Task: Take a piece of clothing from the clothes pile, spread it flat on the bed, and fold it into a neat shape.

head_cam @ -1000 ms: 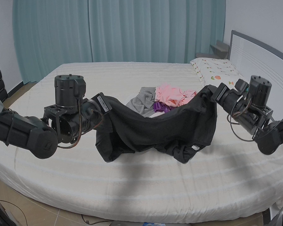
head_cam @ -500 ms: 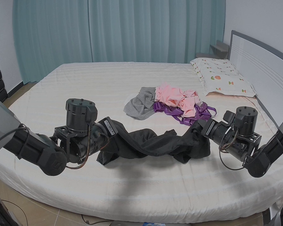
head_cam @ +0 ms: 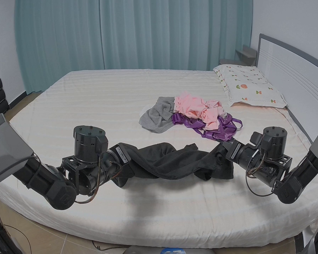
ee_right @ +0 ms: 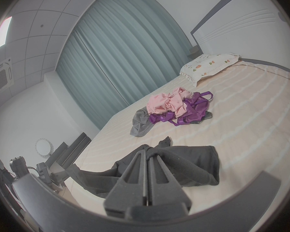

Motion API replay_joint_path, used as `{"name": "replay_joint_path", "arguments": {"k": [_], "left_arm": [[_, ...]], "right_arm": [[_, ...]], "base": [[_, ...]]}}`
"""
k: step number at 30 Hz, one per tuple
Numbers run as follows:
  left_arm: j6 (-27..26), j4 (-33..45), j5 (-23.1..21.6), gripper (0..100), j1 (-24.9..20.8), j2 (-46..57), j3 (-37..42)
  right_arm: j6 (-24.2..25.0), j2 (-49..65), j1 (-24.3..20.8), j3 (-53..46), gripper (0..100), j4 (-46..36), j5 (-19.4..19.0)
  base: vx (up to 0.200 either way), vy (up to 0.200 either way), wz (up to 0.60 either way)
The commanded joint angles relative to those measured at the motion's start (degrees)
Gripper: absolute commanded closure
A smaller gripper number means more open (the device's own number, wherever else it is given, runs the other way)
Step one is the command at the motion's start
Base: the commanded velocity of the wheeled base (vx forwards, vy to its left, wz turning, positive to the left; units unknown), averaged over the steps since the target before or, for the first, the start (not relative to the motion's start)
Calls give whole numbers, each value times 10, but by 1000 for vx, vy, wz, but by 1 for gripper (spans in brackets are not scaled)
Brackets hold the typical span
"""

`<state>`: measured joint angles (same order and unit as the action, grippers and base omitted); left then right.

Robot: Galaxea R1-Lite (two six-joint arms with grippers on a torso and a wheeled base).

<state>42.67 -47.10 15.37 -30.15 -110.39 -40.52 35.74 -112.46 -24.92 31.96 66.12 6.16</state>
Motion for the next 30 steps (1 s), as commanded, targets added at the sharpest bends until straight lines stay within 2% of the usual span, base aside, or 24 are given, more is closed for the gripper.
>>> {"name": "replay_joint_path", "arguments": {"k": [1, 9, 12, 30], "left_arm": [[11, -8, 0, 100, 1, -1, 18], [30, -47, -1, 100, 5, -6, 18], [30, -48, 1, 100, 7, -7, 16], [12, -48, 7, 100, 11, 0, 19]], "right_arm": [[0, 9, 0, -10, 100, 6, 0], [4, 12, 2, -22, 100, 17, 1], [21, 13, 2, -18, 100, 17, 1], [32, 5, 1, -20, 100, 57, 2]], "base": [[0, 0, 0], [0, 0, 0], [0, 0, 0], [0, 200, 0]]}}
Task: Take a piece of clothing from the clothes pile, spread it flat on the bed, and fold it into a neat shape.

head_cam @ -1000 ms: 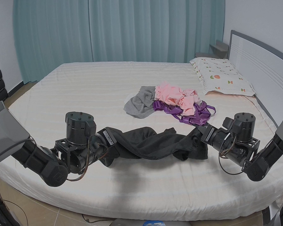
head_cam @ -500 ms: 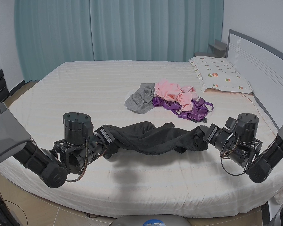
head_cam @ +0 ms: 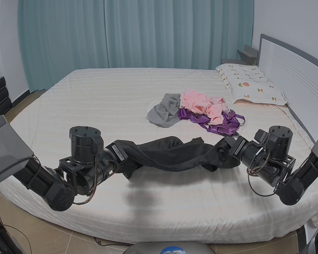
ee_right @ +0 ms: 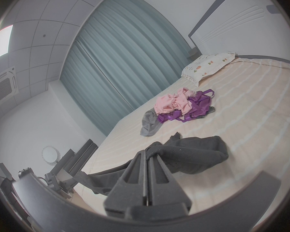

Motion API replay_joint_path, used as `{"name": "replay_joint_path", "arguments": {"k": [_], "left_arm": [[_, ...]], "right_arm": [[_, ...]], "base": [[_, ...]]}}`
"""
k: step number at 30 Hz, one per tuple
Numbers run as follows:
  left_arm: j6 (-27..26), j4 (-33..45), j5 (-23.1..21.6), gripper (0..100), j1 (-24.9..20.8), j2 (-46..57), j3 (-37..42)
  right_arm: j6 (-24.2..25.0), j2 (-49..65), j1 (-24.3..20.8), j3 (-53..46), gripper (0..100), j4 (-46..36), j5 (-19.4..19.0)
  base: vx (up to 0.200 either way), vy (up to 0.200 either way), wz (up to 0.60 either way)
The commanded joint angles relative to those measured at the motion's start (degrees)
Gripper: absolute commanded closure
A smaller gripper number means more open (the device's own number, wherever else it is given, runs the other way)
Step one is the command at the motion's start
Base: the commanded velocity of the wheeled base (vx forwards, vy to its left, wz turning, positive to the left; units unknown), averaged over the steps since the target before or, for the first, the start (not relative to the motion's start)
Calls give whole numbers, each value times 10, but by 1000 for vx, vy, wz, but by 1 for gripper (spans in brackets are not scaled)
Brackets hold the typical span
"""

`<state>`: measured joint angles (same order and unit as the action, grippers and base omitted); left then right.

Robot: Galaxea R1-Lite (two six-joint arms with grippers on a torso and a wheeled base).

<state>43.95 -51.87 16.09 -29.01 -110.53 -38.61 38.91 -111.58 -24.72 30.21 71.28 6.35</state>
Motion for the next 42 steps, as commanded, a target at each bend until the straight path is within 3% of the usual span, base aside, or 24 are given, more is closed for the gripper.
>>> {"name": "replay_joint_path", "arguments": {"k": [1, 42], "left_arm": [[-1, 0, 0, 100, 0, 1, 0], [-2, 3, 0, 100, 15, 4, 0]], "right_arm": [[-1, -4, -1, -2, 100, 6, 0], [13, -8, 5, 5, 100, 39, 2]], "base": [[0, 200, 0], [0, 200, 0]]}}
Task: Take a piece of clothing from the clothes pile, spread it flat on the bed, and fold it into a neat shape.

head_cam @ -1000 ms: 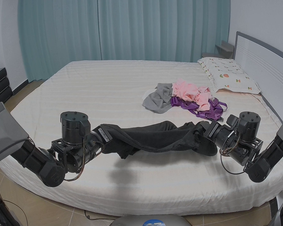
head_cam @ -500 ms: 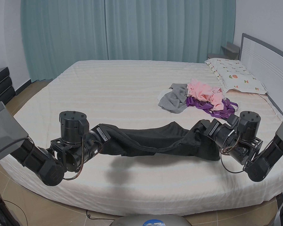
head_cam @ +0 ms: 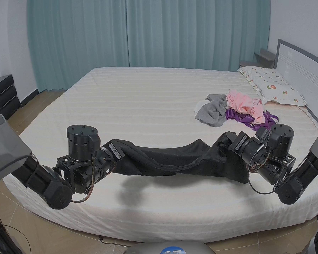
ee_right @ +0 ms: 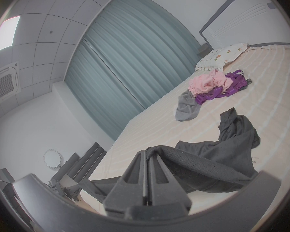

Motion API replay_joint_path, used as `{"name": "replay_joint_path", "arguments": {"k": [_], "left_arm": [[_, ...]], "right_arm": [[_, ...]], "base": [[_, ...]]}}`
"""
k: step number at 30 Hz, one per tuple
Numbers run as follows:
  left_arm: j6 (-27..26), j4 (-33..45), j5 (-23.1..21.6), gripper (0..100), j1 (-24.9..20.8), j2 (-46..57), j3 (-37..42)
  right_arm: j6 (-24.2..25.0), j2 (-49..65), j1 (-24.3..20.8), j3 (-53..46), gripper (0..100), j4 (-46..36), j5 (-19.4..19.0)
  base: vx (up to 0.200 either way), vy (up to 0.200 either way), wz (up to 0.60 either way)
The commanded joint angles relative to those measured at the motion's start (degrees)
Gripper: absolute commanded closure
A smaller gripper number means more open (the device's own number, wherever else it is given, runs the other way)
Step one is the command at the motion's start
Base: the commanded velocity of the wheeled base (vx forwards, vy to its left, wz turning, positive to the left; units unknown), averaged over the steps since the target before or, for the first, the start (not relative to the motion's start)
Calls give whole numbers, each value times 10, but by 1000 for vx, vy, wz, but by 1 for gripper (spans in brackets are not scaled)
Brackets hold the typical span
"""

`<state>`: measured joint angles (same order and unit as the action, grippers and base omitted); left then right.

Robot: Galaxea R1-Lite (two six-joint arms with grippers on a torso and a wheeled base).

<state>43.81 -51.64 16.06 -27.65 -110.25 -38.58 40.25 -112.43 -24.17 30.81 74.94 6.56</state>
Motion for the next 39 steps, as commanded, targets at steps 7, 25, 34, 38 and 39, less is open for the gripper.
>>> {"name": "replay_joint_path", "arguments": {"k": [7, 25, 34, 38, 39], "left_arm": [[0, 0, 0, 100, 6, 3, 0], [2, 0, 21, 100, -21, 49, 39], [-14, 15, 44, 100, -64, 151, 68], [-40, 49, 53, 100, -82, 221, 66], [-49, 66, 53, 100, -84, 251, 60]], "right_arm": [[-1, -2, -2, -2, 100, 3, 0], [-1, 89, -17, -90, 100, 4, 0], [-8, 230, -31, -134, 100, -7, 24], [-25, 325, -42, -128, 100, -54, 33], [-33, 367, -42, -113, 100, -96, 33]], "base": [[0, 200, 0], [-11, 22, 0], [-178, 0, 0], [0, 0, 0], [0, 0, 0]]}}
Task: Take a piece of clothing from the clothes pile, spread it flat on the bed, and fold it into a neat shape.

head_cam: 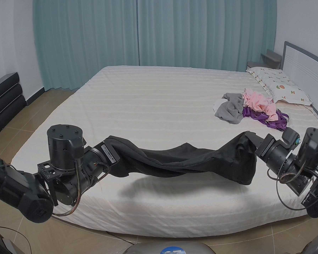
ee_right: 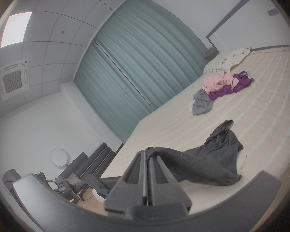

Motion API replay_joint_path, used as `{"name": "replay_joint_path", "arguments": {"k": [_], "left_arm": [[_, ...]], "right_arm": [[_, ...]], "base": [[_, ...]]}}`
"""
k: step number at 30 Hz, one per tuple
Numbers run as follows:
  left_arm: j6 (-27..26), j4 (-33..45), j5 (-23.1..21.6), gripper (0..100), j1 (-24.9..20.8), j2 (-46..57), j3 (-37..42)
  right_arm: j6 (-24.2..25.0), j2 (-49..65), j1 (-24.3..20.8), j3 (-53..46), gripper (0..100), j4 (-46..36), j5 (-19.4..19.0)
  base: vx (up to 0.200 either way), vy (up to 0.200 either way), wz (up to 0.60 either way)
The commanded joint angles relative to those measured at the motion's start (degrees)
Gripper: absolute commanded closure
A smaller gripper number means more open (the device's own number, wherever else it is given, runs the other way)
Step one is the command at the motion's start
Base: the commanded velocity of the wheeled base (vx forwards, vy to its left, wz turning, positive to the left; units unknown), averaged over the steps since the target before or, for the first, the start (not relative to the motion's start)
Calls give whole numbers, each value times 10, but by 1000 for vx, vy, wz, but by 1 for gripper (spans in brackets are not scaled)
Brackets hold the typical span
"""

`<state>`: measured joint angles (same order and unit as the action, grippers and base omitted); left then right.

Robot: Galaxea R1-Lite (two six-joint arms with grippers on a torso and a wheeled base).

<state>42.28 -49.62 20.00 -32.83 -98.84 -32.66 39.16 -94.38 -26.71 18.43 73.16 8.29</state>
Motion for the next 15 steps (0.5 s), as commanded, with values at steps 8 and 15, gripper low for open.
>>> {"name": "replay_joint_path", "arguments": {"k": [8, 15], "left_arm": [[-78, 168, 14, 100, -16, 215, -96], [-76, 255, 6, 100, 38, 129, -240]], "right_arm": [[-36, 310, -11, 147, 100, -282, 25], [-55, 191, 32, 276, 100, -333, 24]], "base": [[0, 0, 0], [0, 0, 0]]}}
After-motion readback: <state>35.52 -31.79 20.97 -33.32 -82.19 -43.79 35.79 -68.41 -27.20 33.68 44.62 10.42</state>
